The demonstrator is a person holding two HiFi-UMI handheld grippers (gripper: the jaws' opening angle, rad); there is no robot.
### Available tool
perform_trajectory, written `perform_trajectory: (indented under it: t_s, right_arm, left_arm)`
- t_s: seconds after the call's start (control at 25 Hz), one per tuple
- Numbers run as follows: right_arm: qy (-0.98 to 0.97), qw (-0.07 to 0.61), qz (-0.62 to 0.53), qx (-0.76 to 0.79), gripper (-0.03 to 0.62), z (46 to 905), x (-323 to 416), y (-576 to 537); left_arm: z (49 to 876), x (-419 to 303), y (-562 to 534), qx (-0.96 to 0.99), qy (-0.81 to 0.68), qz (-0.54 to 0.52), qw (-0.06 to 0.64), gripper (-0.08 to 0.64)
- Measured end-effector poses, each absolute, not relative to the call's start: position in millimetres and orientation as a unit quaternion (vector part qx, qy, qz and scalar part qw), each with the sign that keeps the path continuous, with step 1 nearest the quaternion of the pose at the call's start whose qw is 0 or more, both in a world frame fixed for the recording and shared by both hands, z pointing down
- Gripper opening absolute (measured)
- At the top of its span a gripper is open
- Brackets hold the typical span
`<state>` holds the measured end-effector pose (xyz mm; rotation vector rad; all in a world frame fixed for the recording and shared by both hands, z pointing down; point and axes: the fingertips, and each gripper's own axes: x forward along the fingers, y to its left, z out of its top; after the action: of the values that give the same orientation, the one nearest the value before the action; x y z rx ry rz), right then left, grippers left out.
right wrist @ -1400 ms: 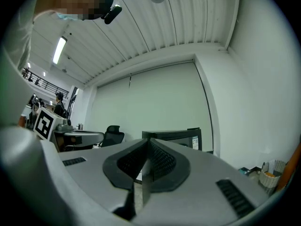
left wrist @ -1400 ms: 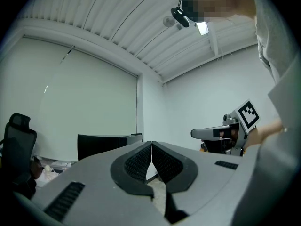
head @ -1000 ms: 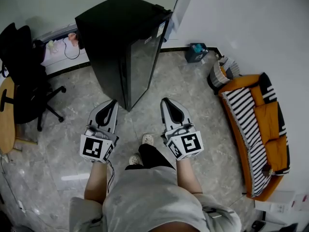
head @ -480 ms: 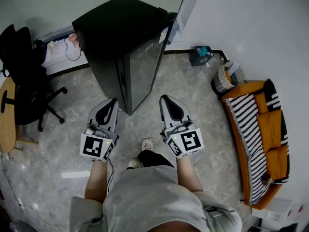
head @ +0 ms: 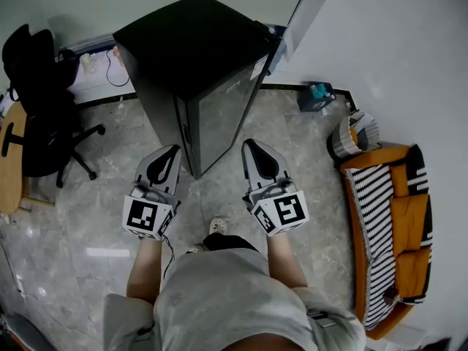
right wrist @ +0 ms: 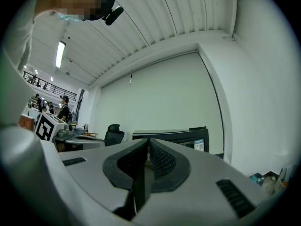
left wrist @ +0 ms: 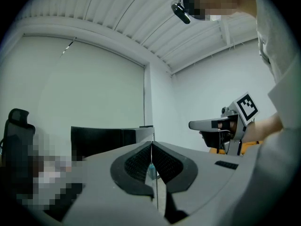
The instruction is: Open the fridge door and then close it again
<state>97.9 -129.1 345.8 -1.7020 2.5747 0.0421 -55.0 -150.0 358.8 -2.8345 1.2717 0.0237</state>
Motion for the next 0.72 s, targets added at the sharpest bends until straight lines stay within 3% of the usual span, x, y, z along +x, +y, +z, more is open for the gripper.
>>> perform_trajectory:
  t_s: [0.72]
  right_arm:
    - [0.862, 0.001, -0.062, -0.504, 0.026, 409, 109, -200]
  left_arm:
    - [480, -36, -222, -0.883, 0.447, -0.114, -0.081, 0.02]
